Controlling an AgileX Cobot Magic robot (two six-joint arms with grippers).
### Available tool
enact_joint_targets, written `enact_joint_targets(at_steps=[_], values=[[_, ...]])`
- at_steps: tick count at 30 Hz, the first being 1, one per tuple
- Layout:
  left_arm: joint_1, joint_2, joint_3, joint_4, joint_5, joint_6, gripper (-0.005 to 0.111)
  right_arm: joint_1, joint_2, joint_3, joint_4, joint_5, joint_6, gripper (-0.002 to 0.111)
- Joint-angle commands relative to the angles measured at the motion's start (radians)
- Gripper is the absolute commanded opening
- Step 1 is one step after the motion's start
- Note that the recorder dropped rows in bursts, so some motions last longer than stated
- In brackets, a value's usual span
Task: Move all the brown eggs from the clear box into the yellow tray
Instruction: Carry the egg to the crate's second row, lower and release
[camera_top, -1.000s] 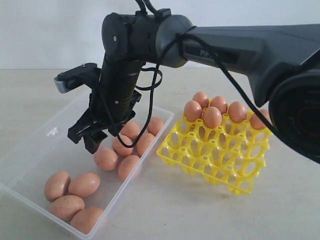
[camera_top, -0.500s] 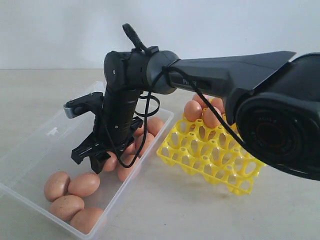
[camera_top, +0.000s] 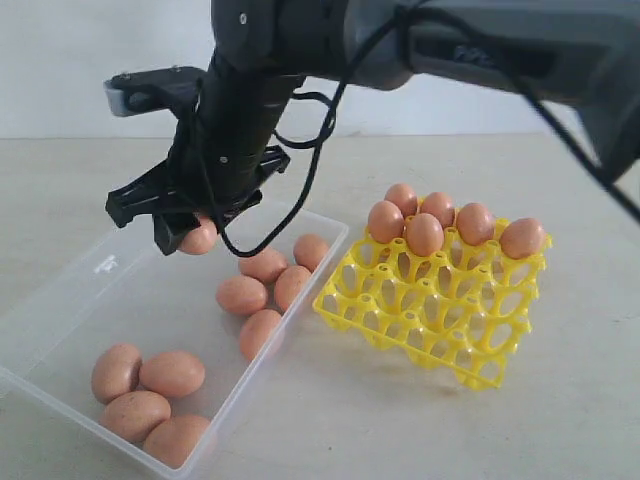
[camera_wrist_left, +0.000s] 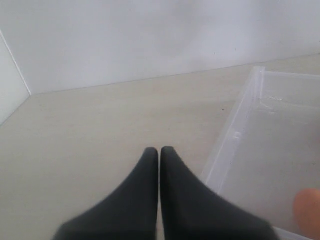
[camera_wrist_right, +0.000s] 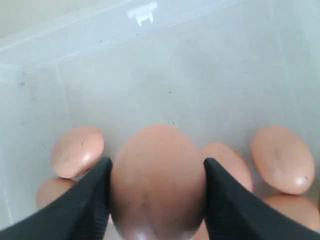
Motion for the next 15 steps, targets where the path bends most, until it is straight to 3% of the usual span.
enact_joint_targets(at_steps=[1, 7, 10, 13, 15], values=[[-0.004, -0.001, 0.003, -0.002, -0.008, -0.007, 0.001, -0.003, -0.204, 0.368, -0.037, -0.343, 0.076, 0.000], [-0.004, -0.001, 0.003, -0.002, -0.008, -0.007, 0.001, -0.025, -0.663, 1.046, -0.046, -1.177, 0.083, 0.000], [-0.004, -0.001, 0.003, -0.002, -0.008, -0.007, 0.001, -0.095, -0.808, 1.271, 0.012, -1.497, 0.036, 0.000], [-0.004, -0.001, 0.003, -0.002, -0.008, -0.007, 0.001, -0.209, -0.864, 1.366, 0.207, -1.711, 0.034, 0.000], [-0.004, -0.001, 0.003, -0.002, -0.008, -0.007, 0.001, -0.310, -0.864, 1.370, 0.288, -1.691, 0.059, 0.000]])
